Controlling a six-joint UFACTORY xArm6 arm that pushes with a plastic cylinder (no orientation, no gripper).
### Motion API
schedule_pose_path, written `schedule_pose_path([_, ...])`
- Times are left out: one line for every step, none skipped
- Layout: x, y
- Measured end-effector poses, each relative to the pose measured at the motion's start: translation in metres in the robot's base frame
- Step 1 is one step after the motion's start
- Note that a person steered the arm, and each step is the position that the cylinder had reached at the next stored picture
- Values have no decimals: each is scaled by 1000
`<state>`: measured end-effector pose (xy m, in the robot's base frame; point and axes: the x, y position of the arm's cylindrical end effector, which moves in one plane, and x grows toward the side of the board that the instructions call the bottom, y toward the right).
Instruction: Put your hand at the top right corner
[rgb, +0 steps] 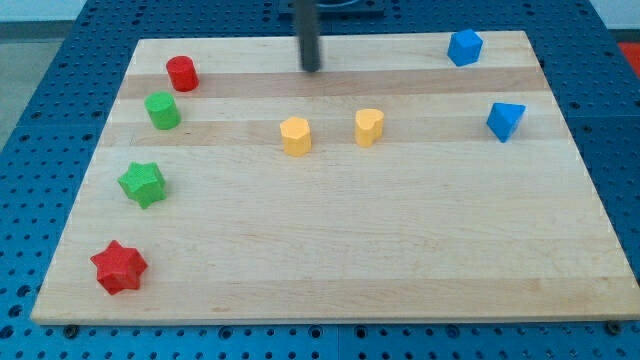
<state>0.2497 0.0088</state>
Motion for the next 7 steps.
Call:
schedule_pose_path([-13,86])
schedule_pose_path([-13,90])
schedule_pose_path([-28,91])
schedule_pose_path([-57,131])
schedule_pose_path([-57,131])
schedule_pose_path([-57,179])
schedule_pose_path([-57,242])
